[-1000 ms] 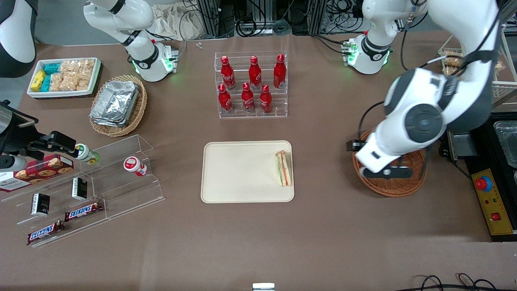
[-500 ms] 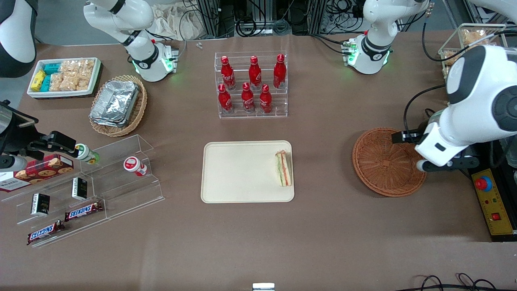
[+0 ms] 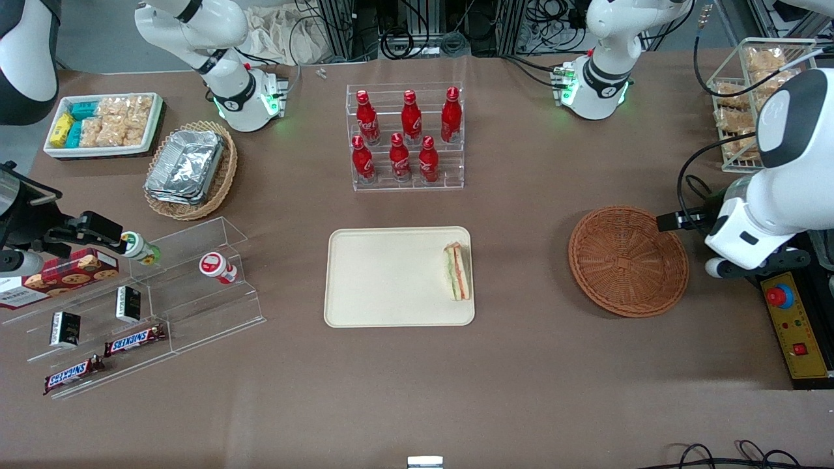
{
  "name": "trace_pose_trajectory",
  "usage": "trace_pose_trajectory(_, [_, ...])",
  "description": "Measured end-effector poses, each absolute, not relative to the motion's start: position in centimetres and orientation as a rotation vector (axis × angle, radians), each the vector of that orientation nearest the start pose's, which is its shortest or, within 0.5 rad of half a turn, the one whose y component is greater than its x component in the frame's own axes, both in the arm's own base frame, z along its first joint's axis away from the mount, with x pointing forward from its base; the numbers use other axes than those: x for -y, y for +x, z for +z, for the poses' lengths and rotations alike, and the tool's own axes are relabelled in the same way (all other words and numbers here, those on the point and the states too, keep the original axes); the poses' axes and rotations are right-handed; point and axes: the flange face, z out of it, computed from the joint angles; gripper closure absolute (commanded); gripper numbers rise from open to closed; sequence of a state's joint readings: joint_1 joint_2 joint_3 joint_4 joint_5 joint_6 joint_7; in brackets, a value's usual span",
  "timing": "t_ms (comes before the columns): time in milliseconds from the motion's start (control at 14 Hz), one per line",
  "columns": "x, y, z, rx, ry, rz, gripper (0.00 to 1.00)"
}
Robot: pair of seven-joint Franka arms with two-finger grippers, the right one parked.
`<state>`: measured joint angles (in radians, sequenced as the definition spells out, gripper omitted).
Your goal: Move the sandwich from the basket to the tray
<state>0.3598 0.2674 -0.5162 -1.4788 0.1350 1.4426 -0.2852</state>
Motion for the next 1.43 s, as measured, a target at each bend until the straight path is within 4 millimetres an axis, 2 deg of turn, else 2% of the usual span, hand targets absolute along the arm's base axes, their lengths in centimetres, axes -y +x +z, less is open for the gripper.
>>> trace_pose_trajectory(286, [1.9, 60.2, 52.4, 0.167, -3.096, 0.407, 0.00])
trace_pose_trajectory(857, [2.0, 60.1, 53.0, 0.230, -3.085, 0.392, 0.00])
trace_pose_trajectory(1214, [1.4, 60.2, 53.1, 0.267, -3.102, 0.388, 0.00])
trace_pose_trajectory(1429, [1.5, 60.7, 54.0, 0.268, -3.122, 0.345, 0.00])
